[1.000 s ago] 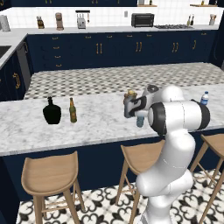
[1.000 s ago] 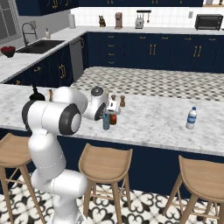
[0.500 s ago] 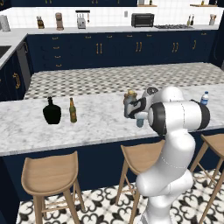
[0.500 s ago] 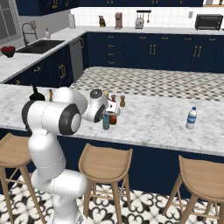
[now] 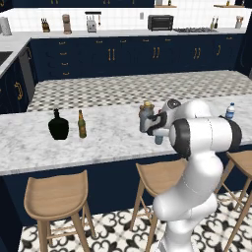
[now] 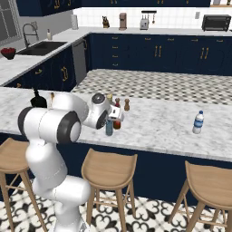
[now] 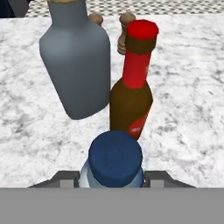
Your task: Move the plastic bottles in the middle to the plastics group, and the glass bottles in the middle to the glass group.
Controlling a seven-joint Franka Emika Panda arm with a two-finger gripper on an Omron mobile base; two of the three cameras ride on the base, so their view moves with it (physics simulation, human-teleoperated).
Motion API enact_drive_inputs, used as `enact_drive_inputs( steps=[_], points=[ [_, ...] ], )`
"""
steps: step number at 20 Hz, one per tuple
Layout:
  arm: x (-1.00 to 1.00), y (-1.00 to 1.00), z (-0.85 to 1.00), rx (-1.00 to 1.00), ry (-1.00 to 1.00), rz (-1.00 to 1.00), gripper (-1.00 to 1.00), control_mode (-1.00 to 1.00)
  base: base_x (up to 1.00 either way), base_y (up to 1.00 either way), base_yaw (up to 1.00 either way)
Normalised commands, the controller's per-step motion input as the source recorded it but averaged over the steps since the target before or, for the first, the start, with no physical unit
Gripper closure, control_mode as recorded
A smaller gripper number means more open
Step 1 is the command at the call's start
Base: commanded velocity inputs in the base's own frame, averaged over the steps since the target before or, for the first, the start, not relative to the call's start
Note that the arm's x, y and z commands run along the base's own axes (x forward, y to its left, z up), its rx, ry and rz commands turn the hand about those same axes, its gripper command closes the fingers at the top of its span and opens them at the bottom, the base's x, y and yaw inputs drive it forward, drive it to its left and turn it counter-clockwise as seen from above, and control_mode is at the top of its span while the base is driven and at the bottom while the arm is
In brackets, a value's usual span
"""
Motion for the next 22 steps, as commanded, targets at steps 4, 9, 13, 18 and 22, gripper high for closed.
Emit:
enact_drive_inputs(
  steps=[4, 9, 13, 18, 22],
  points=[
    [-0.53, -0.01, 0.29, 0.0, -0.05, 0.0, 1.0, -1.0, 0.0, 0.0, 0.0],
    [-0.2, -0.35, 0.46, 0.0, 0.01, 0.0, 1.0, -1.0, 0.0, 0.0, 0.0],
    [-0.01, -0.75, 0.46, 0.0, 0.11, -0.01, 1.0, -1.0, 0.0, 0.0, 0.0],
    [0.0, -0.95, 0.2, 0.0, 0.16, -0.03, 1.0, -1.0, 0.0, 0.0, 0.0],
    [0.0, -1.0, 0.0, -0.02, 0.12, 0.0, 1.0, -1.0, 0.0, 0.0, 0.0]
  ],
)
